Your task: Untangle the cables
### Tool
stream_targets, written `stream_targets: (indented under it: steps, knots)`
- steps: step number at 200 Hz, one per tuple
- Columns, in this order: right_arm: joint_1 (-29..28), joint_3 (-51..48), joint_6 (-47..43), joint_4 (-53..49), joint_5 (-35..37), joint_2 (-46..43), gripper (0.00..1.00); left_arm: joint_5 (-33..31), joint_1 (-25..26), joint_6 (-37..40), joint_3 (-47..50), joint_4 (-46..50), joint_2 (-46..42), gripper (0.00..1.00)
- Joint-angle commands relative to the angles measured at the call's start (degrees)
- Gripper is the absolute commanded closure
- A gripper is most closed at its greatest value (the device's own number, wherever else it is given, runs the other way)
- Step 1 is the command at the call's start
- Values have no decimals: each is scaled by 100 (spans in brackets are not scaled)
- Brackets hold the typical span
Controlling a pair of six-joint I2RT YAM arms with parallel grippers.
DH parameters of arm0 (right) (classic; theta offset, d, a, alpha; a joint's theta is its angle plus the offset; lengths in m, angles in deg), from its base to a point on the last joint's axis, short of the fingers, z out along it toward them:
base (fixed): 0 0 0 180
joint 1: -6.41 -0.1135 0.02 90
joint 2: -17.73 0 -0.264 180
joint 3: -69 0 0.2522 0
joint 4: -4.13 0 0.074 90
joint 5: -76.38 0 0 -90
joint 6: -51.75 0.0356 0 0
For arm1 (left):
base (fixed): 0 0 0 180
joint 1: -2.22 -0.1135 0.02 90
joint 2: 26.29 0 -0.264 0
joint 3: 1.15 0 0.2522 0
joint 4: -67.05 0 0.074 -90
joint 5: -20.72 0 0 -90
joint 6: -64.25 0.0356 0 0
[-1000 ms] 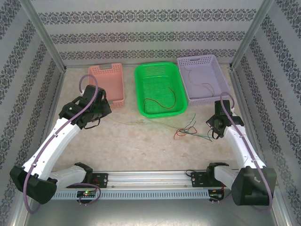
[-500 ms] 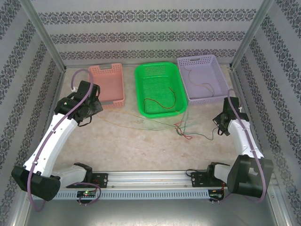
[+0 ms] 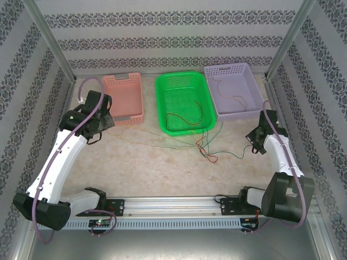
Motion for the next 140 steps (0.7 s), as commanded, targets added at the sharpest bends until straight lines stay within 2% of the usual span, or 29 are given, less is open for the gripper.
stream_targets:
  steps: [1,28,52,79,93,119,140]
  knots:
    - [382,328,-350,-42,177,130,100,-1045,-243,487,-402,383,-43,100]
    - [527,781,-386,-108,206,299,100,-1018,-330,448,-309,410,-4,100]
    - [214,999,-375,-123,153,305,100,-561,-330,246,32,328,-38,100]
    - [-964,1154,-359,-226,292,59,100,500,-330,38,653,-231,-326,100]
    - [-1612,1155,-282,-267,451,-274,100,850,-322,-173,999,-549,-583,100]
    - [-3000,1155,38,-217,804,-1008,100,653,-324,-390,1243,-503,-869,100]
    - [-3976,1370,317,-326,944,-1023,100,173,-323,-338,1119,-198,-775,100]
